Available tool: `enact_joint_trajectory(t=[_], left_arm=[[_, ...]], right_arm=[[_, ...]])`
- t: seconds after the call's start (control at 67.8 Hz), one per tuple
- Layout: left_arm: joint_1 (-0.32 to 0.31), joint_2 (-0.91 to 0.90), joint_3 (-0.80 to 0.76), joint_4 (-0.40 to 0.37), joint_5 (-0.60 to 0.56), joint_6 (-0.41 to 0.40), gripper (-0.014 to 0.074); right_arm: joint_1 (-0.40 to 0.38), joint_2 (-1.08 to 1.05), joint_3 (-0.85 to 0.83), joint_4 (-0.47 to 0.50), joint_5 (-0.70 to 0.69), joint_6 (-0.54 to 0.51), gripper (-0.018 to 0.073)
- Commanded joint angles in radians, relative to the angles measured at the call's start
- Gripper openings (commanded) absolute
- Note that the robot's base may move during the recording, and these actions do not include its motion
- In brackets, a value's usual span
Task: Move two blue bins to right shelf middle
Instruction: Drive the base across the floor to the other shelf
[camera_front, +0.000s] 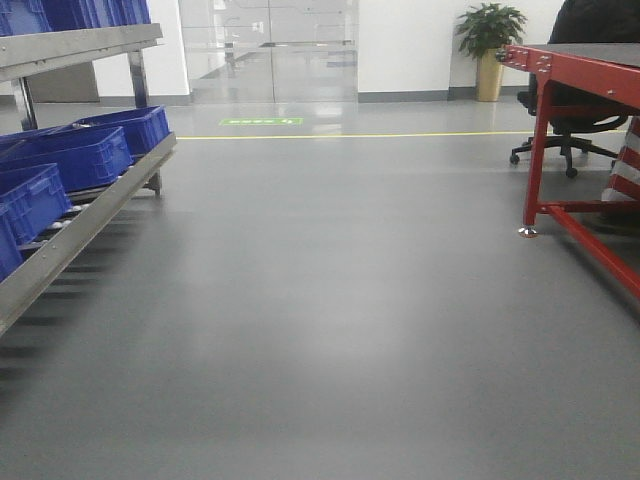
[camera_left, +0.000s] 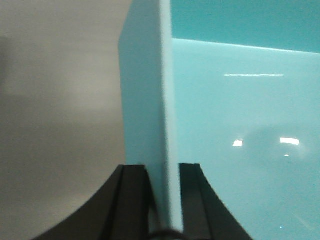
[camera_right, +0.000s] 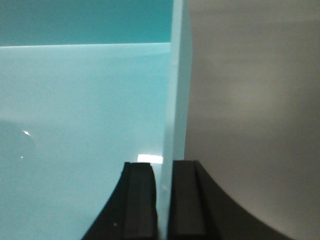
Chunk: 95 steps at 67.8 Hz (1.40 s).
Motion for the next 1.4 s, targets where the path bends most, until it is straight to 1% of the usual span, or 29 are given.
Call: enact_joint_trajectory(t=[0.0,1.386], left_arm=[[0.005,-0.023,-0.011,0.022,-0.061,-0.002,-0.0111],[0.005,-0.023,-0.011,0.022,-0.061,-0.002,-0.0111]], right_arm=[[-0.013,-0.012,0.000,-0.043,-0.018,-0.007,-0.0165],[-0.013,-0.012,0.000,-0.043,-0.018,-0.007,-0.0165]])
